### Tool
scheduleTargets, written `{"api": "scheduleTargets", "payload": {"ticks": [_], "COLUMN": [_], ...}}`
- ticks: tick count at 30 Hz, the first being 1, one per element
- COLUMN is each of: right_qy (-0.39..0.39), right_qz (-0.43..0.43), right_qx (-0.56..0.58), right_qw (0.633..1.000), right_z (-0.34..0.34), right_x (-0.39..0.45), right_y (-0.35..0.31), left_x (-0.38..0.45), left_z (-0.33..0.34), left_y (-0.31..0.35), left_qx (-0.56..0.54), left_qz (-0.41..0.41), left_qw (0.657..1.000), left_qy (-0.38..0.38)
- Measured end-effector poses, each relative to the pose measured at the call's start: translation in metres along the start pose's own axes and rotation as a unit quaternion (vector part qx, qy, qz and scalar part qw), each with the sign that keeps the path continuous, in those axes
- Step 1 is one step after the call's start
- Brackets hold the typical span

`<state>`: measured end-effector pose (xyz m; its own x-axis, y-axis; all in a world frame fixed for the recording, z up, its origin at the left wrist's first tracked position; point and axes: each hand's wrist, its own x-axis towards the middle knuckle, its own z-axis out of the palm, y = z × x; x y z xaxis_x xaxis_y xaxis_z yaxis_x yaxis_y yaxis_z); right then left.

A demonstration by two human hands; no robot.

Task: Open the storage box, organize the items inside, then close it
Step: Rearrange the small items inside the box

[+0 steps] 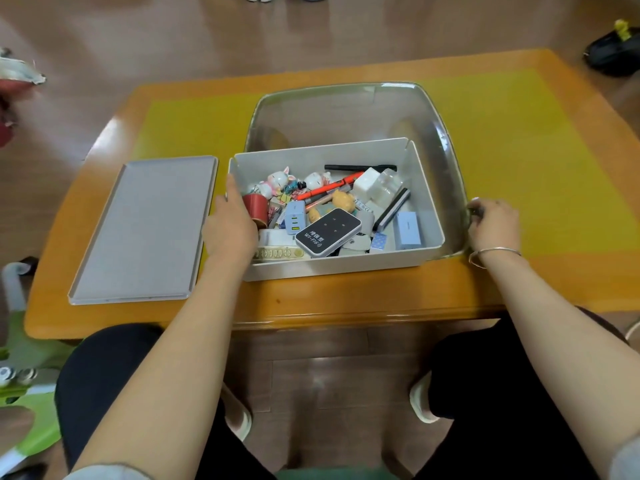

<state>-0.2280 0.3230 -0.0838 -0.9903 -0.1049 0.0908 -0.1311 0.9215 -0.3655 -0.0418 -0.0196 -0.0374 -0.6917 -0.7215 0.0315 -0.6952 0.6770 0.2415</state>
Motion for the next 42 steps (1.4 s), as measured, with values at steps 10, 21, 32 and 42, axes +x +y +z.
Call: {"api": "scheduleTargets", "payload": {"ticks": [10, 21, 32, 42], "right_qy": [0.063, 0.037, 0.013, 0.025], "right_qz": [0.003, -0.148, -0.154, -0.146], "right_qx": [0.245, 0.224, 0.19, 0.134], "right_qw": [0.967, 0.963, 0.97, 0.98], "right_z": [-0.028, -0.014, -0.005, -0.008], "right_x": [-0.007, -0.054, -0.078, -0.069], "right_y": [-0.056, -0.118, -0.129, -0.137], "left_x": [0.002, -0.023, -0.034, -0.033], "left_z": [-0.012, -0.023, -0.028, -0.025], "left_y": [-0.011, -0.065, -0.086, -0.041], "left_qx": [0.001, -0.014, -0.01, -0.014], "left_qz": [0.008, 0.006, -0.004, -0.036], "left_qw": [1.0, 1.0, 1.0, 0.999], "left_qy": [-0.012, -0.005, -0.006, 0.004]}}
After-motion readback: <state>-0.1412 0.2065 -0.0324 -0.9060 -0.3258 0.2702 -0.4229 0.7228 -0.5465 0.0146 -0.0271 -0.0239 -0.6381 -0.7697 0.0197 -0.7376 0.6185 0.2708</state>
